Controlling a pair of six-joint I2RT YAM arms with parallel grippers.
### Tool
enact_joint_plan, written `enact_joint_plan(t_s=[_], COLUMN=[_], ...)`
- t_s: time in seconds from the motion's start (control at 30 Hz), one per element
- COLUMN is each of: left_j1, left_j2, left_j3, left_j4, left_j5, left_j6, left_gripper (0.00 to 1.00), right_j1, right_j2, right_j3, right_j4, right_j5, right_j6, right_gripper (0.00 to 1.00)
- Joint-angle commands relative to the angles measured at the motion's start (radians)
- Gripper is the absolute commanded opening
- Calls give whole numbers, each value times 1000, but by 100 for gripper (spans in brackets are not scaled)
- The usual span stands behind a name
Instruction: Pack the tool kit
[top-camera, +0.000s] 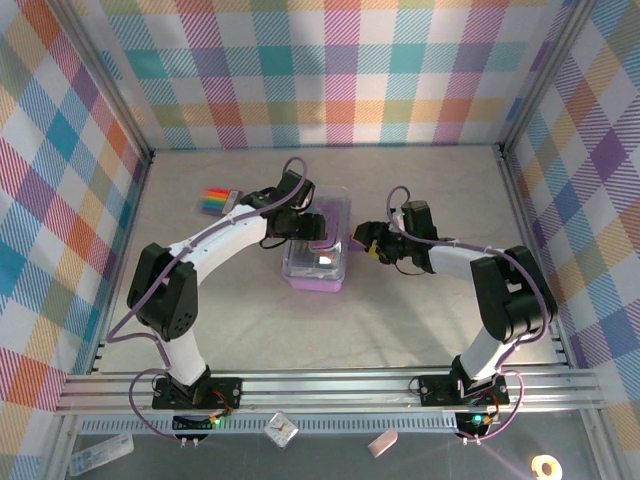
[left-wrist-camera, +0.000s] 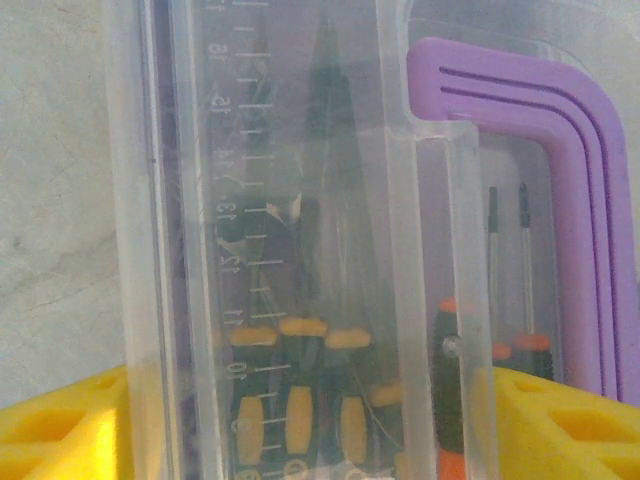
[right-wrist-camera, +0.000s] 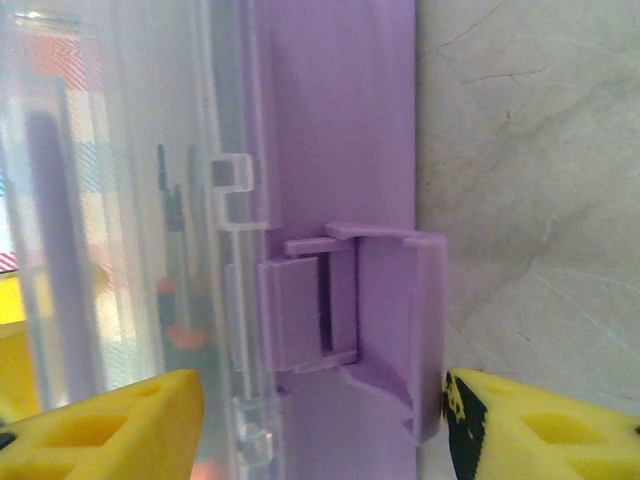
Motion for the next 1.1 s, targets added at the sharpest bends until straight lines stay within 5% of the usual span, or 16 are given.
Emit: enact_joint_plan(t_s=[0.0, 1.07], left_j1=[5, 2], left_j2=[123, 143], left_j3=[-74, -77], left_j4=[-203, -180], left_j5=[-34, 2], left_j6=[-26, -18], left_gripper=[70, 71], right_j1=[11, 53], right_j2=[-22, 37], right_j3=[39, 88], right_j4=[13, 183], right_j5=[-27, -154], right_j6=[-20, 54], right_gripper=[65, 65])
